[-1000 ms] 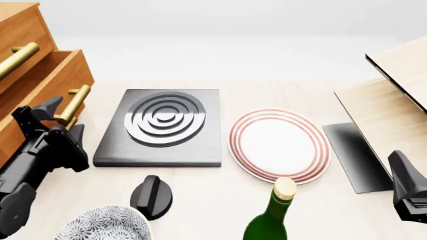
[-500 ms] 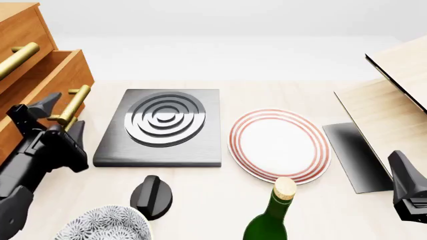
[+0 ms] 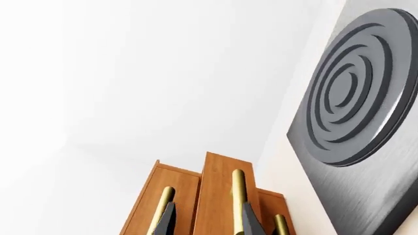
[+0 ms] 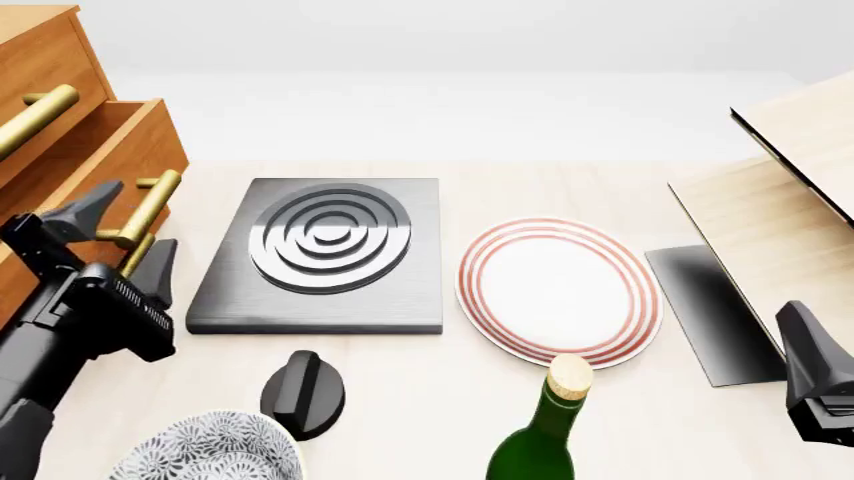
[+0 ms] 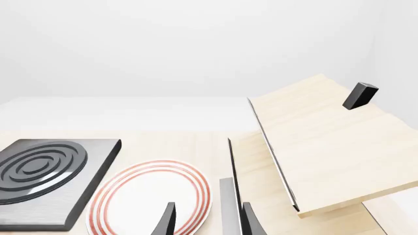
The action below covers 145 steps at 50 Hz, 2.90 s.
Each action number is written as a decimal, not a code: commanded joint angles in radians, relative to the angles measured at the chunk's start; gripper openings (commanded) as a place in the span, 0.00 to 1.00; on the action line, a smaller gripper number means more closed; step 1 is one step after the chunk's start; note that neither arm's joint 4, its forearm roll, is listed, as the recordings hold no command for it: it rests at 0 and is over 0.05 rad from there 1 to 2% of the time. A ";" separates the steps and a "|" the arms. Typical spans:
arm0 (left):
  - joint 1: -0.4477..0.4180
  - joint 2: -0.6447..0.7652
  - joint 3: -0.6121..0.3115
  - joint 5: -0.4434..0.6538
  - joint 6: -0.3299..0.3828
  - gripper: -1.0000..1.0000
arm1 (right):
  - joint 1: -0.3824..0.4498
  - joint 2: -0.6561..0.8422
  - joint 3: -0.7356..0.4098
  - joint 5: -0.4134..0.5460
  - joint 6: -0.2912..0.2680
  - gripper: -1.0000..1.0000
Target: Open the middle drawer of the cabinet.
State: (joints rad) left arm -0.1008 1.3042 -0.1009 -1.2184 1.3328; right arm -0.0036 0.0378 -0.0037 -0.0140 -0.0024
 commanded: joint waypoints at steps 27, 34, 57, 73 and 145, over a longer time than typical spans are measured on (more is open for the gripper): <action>-0.128 -0.728 0.042 0.505 -0.120 1.00 | 0.001 -0.011 0.000 0.006 0.001 1.00; -0.125 -0.908 -0.016 0.716 -0.182 1.00 | 0.001 -0.010 0.000 0.004 0.001 1.00; -0.112 -1.165 -0.279 1.259 -0.465 1.00 | 0.001 -0.008 0.000 0.003 0.001 1.00; -0.124 -1.129 -0.432 1.447 -0.619 1.00 | 0.001 -0.010 0.000 0.005 0.002 1.00; 0.062 -0.860 -0.859 1.850 -1.173 1.00 | 0.001 -0.011 0.000 0.006 0.002 1.00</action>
State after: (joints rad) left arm -0.0387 0.4205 -0.9621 0.6176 0.2062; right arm -0.0035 0.0364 -0.0040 -0.0124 -0.0024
